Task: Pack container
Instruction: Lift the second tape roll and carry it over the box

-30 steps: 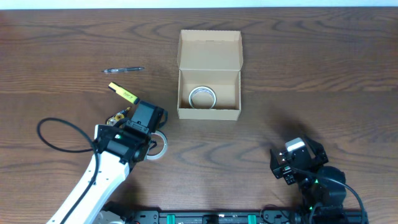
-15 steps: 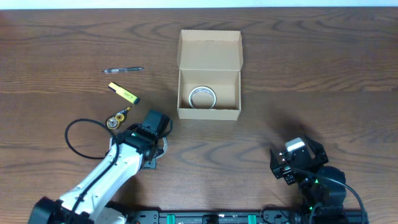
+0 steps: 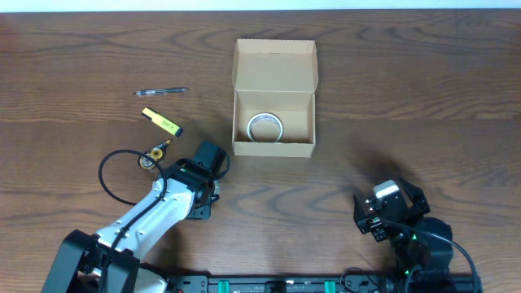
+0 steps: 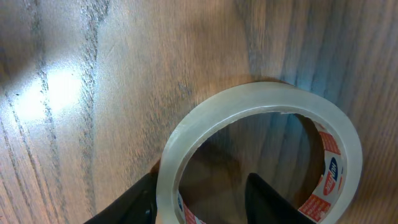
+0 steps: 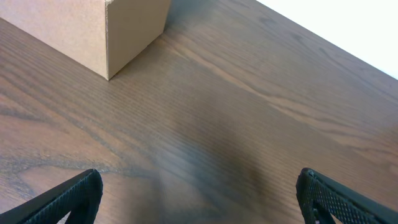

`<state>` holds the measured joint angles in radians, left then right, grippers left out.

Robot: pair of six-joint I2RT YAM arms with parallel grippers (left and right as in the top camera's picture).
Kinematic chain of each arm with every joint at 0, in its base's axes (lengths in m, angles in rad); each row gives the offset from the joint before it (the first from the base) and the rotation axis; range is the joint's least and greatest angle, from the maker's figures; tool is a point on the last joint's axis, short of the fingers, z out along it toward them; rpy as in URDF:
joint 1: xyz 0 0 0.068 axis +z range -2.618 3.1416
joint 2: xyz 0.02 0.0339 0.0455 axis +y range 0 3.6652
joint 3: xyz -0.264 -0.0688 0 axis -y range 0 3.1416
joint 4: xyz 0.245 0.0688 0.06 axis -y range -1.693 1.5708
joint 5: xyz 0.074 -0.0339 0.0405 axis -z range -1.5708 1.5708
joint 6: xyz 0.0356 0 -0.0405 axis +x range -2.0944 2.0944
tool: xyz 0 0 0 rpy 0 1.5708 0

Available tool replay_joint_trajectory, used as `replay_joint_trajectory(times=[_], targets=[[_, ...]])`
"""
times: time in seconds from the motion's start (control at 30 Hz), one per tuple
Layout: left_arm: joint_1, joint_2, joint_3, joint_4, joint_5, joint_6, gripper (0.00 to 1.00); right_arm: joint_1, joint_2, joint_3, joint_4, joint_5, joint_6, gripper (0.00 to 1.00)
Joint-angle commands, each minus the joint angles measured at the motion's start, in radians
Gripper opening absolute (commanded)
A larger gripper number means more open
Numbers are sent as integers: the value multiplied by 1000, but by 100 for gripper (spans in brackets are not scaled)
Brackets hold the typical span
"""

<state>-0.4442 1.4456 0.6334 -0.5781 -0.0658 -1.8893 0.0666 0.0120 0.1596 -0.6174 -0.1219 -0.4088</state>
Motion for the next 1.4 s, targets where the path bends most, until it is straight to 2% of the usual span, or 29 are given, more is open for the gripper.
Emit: replay_joint_trajectory(times=[0.0,0.07,0.13,0.2,0.43,0.73,0.83,0.97,1.03,1.27,1.37], targets=[[-2,27,-4,4,36,-11,37,-7,-6,-3,-3,2,11,99],[-2,31,-4,5,38,-11,25,-7,-6,-3,-3,2,11,99],[-2,32,-4,4,38,-11,22,-7,-6,-3,-3,2,11,99],[-2,32,-4,4,38,-11,6,-7,-6,-3,-3,2,11,99],[-2,26,-2,10,21,-11,6,-7,-6,-3,-3,2,11,99],[-2,-253,37,-18,-291,43,6,-7,-6,-3,-3,2,11,99],[-1,-287,148,-84,-368,161,6,-7,-6,-3,-3,2,11,99],[-2,-185,406,-109,-359,512,6,-7,-6,-3,-3,2,11,99],[-2,-130,499,-109,-324,620,6,-7,-6,-3,-3,2,11,99],[-4,110,776,-109,-103,851,6,-7,-6,-3,-3,2,11,99],[-17,212,858,-109,-16,890,6,-7,-6,-3,-3,2,11,99]])
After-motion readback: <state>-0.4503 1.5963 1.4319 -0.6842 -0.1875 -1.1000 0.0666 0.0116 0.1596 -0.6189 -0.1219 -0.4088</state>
